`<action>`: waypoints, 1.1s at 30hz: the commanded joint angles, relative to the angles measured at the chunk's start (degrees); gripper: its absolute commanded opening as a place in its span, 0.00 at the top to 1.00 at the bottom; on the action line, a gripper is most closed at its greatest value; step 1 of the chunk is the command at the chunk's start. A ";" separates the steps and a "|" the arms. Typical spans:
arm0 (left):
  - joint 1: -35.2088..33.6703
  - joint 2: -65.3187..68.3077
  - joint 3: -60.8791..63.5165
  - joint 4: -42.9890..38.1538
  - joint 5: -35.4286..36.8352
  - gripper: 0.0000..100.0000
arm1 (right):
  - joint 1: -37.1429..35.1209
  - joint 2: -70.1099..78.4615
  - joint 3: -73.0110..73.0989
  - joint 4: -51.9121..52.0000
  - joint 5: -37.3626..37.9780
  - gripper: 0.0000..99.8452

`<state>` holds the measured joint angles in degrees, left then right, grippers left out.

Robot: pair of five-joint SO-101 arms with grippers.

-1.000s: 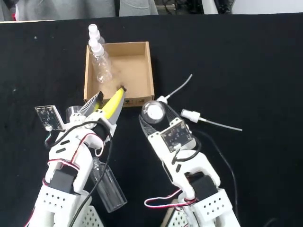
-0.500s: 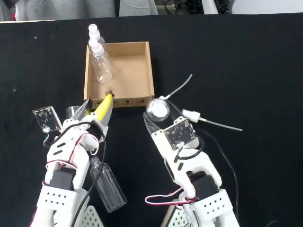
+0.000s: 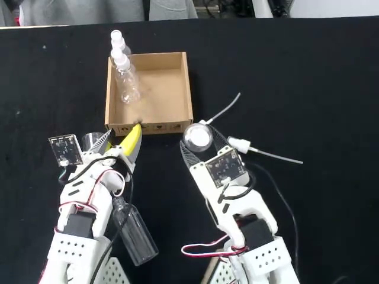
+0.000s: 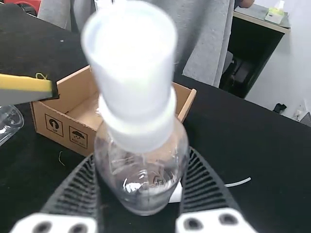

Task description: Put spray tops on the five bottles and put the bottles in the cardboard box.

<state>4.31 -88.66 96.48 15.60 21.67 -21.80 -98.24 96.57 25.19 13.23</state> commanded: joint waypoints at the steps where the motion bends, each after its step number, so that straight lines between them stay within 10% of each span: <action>1: -0.48 -0.53 1.45 2.20 -0.62 0.76 | 1.41 -1.36 -0.40 -0.26 -0.09 0.98; 33: 0.04 -0.70 1.45 25.76 -7.21 0.77 | 1.67 -1.36 -0.40 0.00 0.00 0.98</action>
<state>4.31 -88.66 96.48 41.10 14.99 -21.80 -98.24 96.57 25.19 13.23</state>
